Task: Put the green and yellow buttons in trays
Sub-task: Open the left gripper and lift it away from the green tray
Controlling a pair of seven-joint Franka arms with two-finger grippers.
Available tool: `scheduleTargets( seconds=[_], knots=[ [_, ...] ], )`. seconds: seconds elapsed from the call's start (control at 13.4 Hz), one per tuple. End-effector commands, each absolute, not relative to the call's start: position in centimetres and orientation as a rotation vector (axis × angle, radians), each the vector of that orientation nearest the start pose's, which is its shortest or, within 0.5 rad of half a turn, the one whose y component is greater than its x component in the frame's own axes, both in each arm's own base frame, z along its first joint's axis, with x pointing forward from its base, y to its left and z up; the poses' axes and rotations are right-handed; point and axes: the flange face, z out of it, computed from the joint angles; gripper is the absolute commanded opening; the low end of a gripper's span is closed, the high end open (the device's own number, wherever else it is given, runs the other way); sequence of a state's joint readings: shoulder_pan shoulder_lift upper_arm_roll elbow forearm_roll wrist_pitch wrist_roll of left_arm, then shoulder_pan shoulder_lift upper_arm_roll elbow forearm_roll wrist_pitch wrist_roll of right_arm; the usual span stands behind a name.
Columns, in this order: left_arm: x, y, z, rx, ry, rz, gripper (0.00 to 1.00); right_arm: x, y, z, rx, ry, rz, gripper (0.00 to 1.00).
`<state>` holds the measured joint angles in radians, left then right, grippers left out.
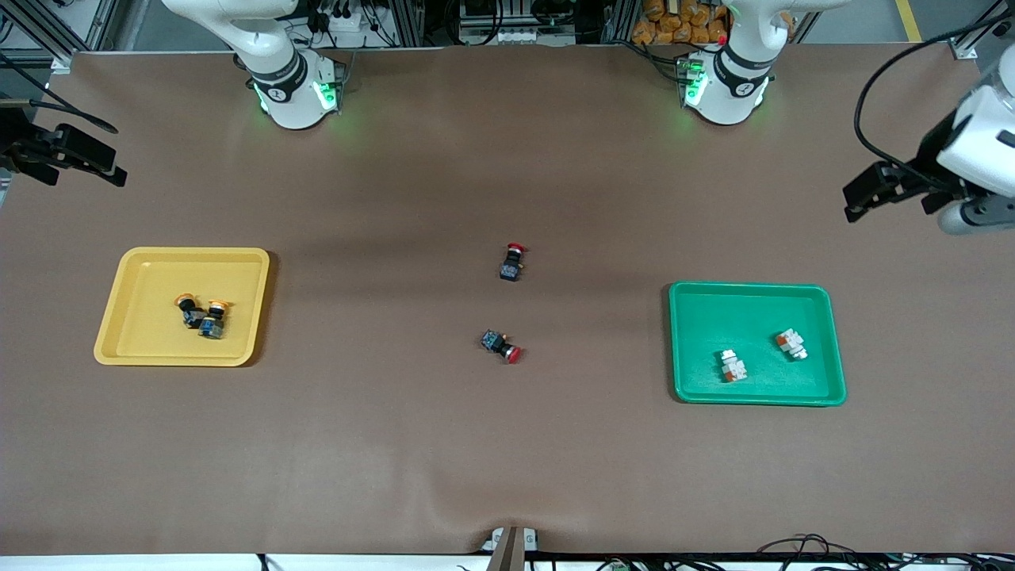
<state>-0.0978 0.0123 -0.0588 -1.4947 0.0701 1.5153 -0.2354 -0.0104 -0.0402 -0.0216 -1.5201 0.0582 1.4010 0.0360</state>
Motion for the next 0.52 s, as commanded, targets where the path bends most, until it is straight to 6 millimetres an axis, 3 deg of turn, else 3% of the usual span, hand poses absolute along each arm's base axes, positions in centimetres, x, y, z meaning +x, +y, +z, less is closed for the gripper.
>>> scheduleTargets(
  seconds=[0.0, 0.22, 0.45],
  knots=[
    [51.6, -7.2, 64.8, -3.086, -0.101, -0.018, 1.00, 52.5, -1.4, 65.7, -3.085, 0.095, 0.132, 1.00],
    [50.2, -6.7, 64.0, -3.091, -0.072, -0.039, 1.00, 52.5, -1.4, 65.6, -3.085, 0.095, 0.137, 1.00],
    [50.2, -5.8, 64.3, -3.111, -0.095, -0.050, 1.00, 52.5, -1.4, 65.6, -3.085, 0.095, 0.137, 1.00]
  ],
)
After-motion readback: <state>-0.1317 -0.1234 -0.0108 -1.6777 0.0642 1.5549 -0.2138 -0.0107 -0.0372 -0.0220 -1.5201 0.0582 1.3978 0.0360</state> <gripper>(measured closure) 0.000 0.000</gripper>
